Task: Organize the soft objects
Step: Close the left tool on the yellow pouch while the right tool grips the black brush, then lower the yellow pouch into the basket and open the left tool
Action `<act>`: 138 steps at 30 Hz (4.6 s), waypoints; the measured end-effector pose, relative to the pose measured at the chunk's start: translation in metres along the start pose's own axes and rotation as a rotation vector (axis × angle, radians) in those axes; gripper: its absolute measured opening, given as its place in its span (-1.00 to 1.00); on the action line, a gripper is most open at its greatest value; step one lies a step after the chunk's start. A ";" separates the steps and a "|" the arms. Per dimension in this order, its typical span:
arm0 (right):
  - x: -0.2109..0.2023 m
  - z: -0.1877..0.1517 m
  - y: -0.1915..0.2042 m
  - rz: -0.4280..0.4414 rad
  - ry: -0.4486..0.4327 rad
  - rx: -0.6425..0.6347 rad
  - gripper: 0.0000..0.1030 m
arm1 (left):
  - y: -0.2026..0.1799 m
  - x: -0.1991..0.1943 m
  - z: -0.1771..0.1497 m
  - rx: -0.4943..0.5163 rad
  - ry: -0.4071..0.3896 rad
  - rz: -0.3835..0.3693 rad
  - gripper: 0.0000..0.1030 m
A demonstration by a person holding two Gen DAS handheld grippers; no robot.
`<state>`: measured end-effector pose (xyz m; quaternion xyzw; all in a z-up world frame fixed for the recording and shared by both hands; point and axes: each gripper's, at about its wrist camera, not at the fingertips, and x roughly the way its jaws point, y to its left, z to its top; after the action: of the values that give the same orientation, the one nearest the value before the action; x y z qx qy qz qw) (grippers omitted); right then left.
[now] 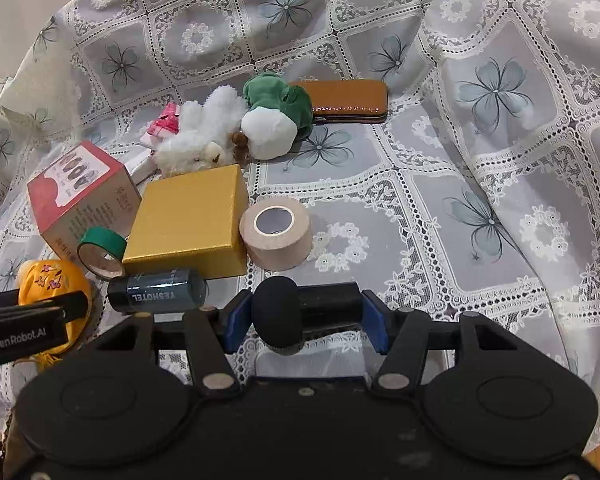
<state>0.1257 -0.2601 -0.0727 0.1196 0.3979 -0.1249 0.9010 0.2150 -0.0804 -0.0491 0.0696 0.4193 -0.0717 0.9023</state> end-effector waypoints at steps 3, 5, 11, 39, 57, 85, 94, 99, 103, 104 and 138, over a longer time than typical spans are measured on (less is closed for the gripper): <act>-0.003 -0.001 0.000 0.001 0.000 0.006 0.11 | 0.004 -0.002 0.000 -0.015 -0.008 -0.021 0.23; -0.006 -0.001 0.000 0.006 -0.003 0.009 0.11 | 0.006 -0.005 0.001 -0.027 -0.008 -0.024 0.23; -0.023 -0.001 0.003 0.017 -0.028 0.009 0.11 | 0.010 -0.027 0.003 -0.045 -0.041 -0.041 0.23; -0.175 -0.076 0.024 0.137 -0.099 -0.047 0.11 | 0.030 -0.142 -0.071 -0.076 -0.007 -0.082 0.24; -0.216 -0.120 0.020 0.148 -0.053 -0.061 0.11 | 0.014 -0.158 -0.117 -0.054 0.057 -0.042 0.24; -0.191 -0.124 0.025 0.141 0.082 -0.070 0.11 | 0.016 -0.106 -0.116 -0.088 0.218 -0.026 0.25; -0.187 -0.125 0.026 0.147 0.097 -0.073 0.11 | 0.018 -0.110 -0.118 -0.087 0.207 -0.004 0.47; -0.183 -0.126 0.026 0.155 0.116 -0.070 0.11 | 0.018 -0.115 -0.120 -0.071 0.191 0.007 0.52; -0.177 -0.128 0.027 0.160 0.137 -0.073 0.11 | 0.018 -0.120 -0.125 -0.053 0.183 0.019 0.54; -0.175 -0.129 0.028 0.161 0.143 -0.074 0.11 | 0.018 -0.122 -0.126 -0.049 0.180 0.022 0.55; -0.160 -0.135 0.027 0.177 0.209 -0.052 0.21 | 0.027 -0.140 -0.143 -0.041 0.159 0.033 0.65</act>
<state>-0.0627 -0.1711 -0.0379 0.1431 0.4804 -0.0217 0.8650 0.0241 -0.0173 -0.0307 0.0633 0.4897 -0.0425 0.8686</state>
